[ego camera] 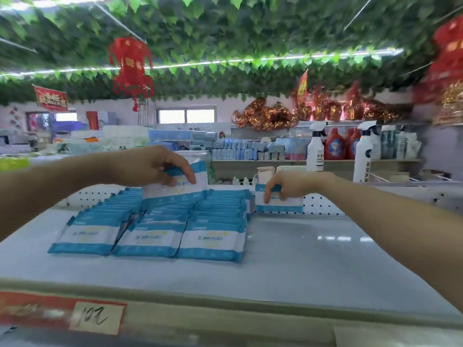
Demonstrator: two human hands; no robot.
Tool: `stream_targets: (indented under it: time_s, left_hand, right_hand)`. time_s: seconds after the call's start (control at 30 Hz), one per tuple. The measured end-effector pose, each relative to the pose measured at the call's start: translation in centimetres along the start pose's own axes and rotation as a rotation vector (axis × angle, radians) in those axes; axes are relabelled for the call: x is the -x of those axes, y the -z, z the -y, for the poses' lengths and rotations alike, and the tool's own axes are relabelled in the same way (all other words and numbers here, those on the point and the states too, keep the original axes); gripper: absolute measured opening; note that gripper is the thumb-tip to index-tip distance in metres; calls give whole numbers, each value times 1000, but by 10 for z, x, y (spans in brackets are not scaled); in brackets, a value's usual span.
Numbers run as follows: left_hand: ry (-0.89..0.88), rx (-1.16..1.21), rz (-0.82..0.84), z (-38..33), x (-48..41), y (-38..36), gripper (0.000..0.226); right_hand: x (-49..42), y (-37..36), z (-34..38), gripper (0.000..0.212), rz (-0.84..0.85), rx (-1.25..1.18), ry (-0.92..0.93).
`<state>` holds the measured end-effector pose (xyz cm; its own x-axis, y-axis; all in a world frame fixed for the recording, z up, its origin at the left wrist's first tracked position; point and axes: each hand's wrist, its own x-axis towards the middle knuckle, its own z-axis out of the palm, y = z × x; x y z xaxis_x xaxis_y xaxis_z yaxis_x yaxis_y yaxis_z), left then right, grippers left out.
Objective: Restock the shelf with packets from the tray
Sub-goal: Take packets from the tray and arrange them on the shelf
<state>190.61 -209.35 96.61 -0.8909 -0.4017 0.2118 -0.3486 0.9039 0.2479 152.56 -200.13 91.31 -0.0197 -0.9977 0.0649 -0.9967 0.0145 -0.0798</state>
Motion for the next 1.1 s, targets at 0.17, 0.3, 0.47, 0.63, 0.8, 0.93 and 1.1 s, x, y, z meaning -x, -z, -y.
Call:
stream_targets:
  time_s: [0.17, 0.3, 0.47, 0.63, 0.8, 0.93, 1.1]
  left_hand:
    - [35, -9, 8, 2, -12, -5, 41]
    - [55, -7, -2, 6, -19, -11, 40]
    - [54, -13, -14, 1, -29, -17, 41]
    - [43, 29, -29, -7, -38, -18, 41]
    - [33, 49, -33, -12, -44, -20, 40]
    - [26, 84, -48, -18, -59, -24, 39]
    - [-69, 78, -37, -34, -106, -35, 38]
  right_hand:
    - [-25, -15, -10, 43, 30, -8, 24]
    - [-31, -16, -13, 37, 54, 9, 64]
    - [-36, -12, -16, 38, 72, -12, 98]
    - [-39, -15, -16, 41, 64, 24, 115]
    - [-38, -10, -21, 47, -55, 77, 127]
    - [-29, 3, -30, 48, -86, 19, 123]
    - [-15, 15, -45, 41, -126, 35, 90]
